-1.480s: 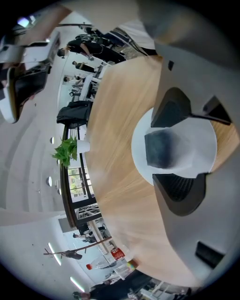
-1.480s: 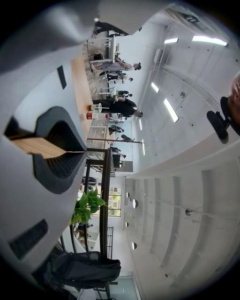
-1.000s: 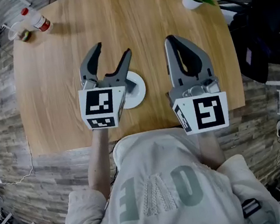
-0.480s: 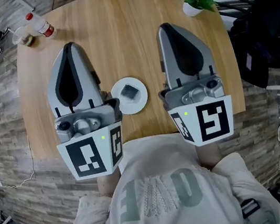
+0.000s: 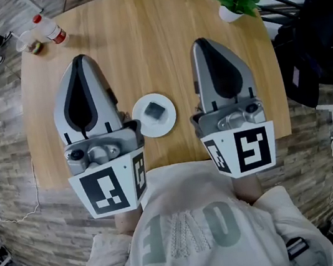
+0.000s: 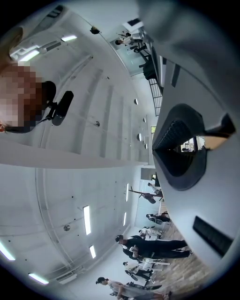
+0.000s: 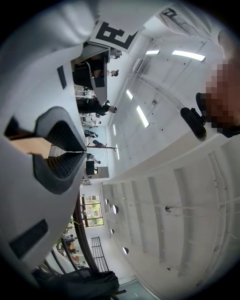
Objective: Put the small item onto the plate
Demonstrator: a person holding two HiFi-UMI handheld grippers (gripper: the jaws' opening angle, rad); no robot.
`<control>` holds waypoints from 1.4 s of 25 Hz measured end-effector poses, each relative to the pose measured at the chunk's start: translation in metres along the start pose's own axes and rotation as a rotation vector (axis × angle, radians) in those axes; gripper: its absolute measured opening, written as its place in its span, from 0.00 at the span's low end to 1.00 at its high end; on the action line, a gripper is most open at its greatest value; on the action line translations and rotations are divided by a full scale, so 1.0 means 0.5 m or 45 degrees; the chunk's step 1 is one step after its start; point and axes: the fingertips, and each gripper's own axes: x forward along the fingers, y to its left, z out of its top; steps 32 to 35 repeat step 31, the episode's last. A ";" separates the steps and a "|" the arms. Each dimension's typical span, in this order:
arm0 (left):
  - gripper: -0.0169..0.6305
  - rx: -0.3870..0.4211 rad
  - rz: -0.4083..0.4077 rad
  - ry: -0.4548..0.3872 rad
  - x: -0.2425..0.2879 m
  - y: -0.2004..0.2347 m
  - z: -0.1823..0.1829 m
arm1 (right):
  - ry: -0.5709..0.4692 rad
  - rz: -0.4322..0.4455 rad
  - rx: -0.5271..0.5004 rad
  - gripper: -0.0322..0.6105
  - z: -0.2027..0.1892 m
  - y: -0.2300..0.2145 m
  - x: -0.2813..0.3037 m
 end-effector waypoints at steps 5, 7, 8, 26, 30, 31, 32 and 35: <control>0.04 0.003 0.008 0.019 -0.002 0.001 -0.007 | 0.012 0.004 -0.028 0.08 -0.003 0.001 -0.003; 0.04 0.003 0.014 0.023 -0.002 0.005 -0.009 | 0.015 0.013 -0.047 0.08 -0.002 0.006 -0.001; 0.04 0.003 0.016 0.025 -0.002 0.007 -0.010 | 0.017 0.016 -0.053 0.08 -0.003 0.008 0.000; 0.04 0.002 0.025 0.054 -0.005 0.023 -0.031 | 0.070 0.047 -0.099 0.08 -0.025 0.020 0.009; 0.04 0.007 0.030 0.064 -0.004 0.029 -0.036 | 0.088 0.041 -0.112 0.08 -0.030 0.019 0.011; 0.04 0.008 0.031 0.066 -0.004 0.031 -0.037 | 0.090 0.042 -0.117 0.08 -0.031 0.019 0.012; 0.04 0.008 0.031 0.066 -0.004 0.031 -0.037 | 0.090 0.042 -0.117 0.08 -0.031 0.019 0.012; 0.04 0.008 0.031 0.066 -0.004 0.031 -0.037 | 0.090 0.042 -0.117 0.08 -0.031 0.019 0.012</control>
